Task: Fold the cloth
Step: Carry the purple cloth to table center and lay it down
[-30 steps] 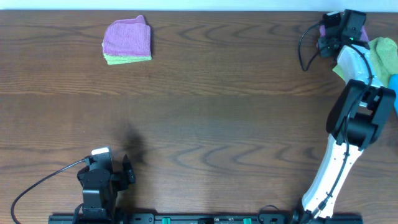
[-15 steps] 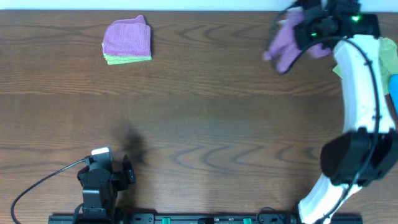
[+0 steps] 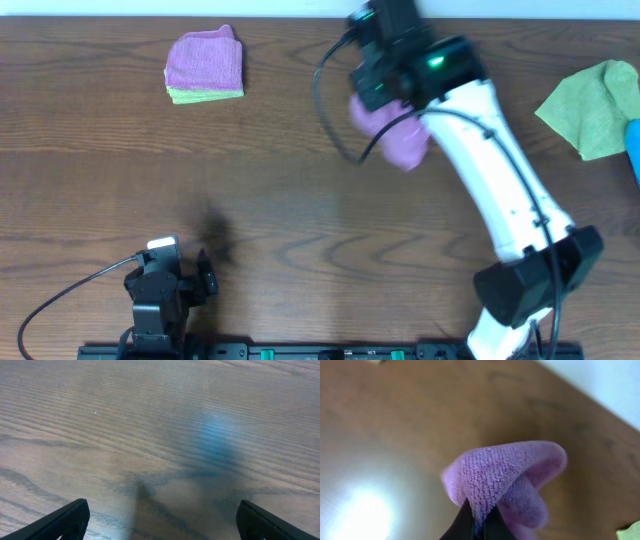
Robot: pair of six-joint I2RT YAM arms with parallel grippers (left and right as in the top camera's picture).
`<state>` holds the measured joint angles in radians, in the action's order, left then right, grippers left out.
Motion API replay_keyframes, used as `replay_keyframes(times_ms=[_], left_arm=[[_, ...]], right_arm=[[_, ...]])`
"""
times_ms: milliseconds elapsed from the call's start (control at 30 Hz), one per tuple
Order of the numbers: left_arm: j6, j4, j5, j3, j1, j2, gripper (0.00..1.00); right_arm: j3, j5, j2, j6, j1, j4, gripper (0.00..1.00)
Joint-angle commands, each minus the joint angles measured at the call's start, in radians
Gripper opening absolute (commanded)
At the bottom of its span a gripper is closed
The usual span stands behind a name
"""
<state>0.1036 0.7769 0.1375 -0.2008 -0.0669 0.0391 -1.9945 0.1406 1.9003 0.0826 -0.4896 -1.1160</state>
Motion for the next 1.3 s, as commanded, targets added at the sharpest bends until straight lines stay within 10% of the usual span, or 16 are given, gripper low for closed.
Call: replay_keyframes(times_ms=[0, 333, 667, 933, 1000, 1267], left_arm=[[-0.014, 0.031, 0.007, 0.020, 0.003, -0.004, 0.95], [-0.014, 0.030, 0.007, 0.020, 0.003, -0.004, 0.95], [-0.014, 0.030, 0.007, 0.020, 0.003, -0.004, 0.95], [-0.014, 0.030, 0.007, 0.020, 0.003, -0.004, 0.95], [-0.014, 0.030, 0.007, 0.020, 0.003, -0.004, 0.95], [-0.014, 0.030, 0.007, 0.020, 0.003, -0.004, 0.95]], right_arm=[[0.009, 0.080, -0.003, -0.060, -0.064, -0.085, 0.01], [0.169, 0.136, -0.028, -0.188, -0.162, -0.122, 0.01], [0.174, 0.220, -0.001, 0.034, 0.025, 0.431, 0.01], [0.170, 0.108, -0.031, 0.056, -0.073, 0.188, 0.02], [0.174, 0.036, -0.031, 0.057, -0.121, 0.092, 0.99], [0.291, 0.126, -0.031, -0.083, -0.230, 0.000, 0.99]])
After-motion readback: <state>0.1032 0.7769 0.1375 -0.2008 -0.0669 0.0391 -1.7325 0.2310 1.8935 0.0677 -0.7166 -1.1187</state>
